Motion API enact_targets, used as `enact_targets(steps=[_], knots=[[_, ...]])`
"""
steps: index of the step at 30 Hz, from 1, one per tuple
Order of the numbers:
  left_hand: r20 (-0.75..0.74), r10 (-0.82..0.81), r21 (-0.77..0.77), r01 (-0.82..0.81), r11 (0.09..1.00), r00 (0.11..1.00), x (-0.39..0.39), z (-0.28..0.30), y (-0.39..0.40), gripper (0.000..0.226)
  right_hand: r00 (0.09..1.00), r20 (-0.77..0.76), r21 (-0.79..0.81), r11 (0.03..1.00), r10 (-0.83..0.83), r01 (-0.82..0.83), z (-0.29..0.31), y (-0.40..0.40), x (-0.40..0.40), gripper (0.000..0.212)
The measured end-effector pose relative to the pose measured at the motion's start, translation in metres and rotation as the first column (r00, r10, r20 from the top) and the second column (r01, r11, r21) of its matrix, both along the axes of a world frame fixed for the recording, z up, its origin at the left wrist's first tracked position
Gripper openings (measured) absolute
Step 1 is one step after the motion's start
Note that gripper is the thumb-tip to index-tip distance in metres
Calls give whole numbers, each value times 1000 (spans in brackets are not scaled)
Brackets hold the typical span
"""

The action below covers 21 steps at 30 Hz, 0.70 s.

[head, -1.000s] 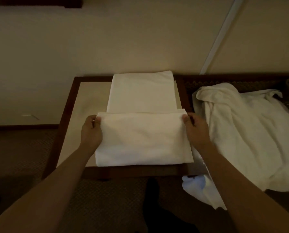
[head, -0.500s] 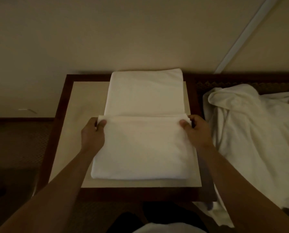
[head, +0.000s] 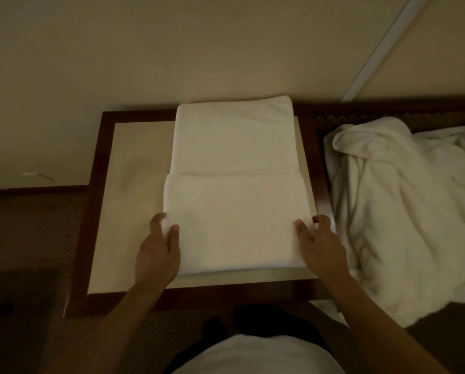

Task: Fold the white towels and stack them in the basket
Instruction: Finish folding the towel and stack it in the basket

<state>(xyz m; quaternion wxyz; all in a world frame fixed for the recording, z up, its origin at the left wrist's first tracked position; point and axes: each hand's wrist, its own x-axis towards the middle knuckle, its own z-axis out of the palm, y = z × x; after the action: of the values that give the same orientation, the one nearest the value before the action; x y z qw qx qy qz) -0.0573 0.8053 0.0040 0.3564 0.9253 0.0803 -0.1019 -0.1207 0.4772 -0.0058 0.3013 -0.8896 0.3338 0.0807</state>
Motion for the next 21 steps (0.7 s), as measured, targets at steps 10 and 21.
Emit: enact_targets(steps=[10, 21], knots=[[50, 36, -6, -36, 999, 998, -21, -19, 23, 33, 982, 177, -44, 996, -72, 81, -17, 17, -33, 37], [290, -426, 325, 330, 886, 857, -14, -2, -18, 44, 918, 126, -309, 894, 376, -324, 15, 88, -1, 59]])
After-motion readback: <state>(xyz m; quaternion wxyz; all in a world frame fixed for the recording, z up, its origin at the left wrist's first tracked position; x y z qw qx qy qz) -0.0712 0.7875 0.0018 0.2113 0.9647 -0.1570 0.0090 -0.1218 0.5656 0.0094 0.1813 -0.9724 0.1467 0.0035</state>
